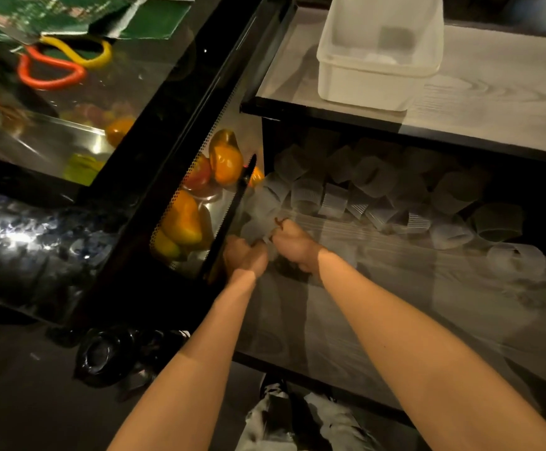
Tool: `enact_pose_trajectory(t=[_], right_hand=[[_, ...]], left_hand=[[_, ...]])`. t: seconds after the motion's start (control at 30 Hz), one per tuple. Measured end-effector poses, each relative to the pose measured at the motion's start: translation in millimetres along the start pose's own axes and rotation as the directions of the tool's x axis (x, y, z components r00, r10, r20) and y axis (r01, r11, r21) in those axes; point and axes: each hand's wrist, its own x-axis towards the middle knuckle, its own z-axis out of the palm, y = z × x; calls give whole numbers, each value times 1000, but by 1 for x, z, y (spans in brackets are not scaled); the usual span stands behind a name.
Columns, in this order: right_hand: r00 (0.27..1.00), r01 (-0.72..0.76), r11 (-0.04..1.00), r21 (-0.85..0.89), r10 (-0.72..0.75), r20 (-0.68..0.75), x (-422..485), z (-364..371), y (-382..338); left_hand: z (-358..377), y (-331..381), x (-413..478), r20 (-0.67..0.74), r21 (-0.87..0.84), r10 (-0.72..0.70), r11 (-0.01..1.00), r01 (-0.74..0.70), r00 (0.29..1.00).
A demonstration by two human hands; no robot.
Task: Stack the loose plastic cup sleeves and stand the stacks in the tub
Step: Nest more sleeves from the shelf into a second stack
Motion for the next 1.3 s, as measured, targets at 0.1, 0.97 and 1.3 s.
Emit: enact_pose_trajectory(t=[0.1,0.97,1.3], right_hand=[[991,-1,994,-106,-13,-133,6,-14,-1],[966,-257,884,-391,231,-114,-49,-137,36],[996,69,885,-460,-90,-24,3,-74,-1]], left_hand=[[-3,11,-5,-86,-122,37,991,-48,996],[28,23,-38,450,-194,325,945,-264,832],[22,26,13,148,-419,4,906,59,989]])
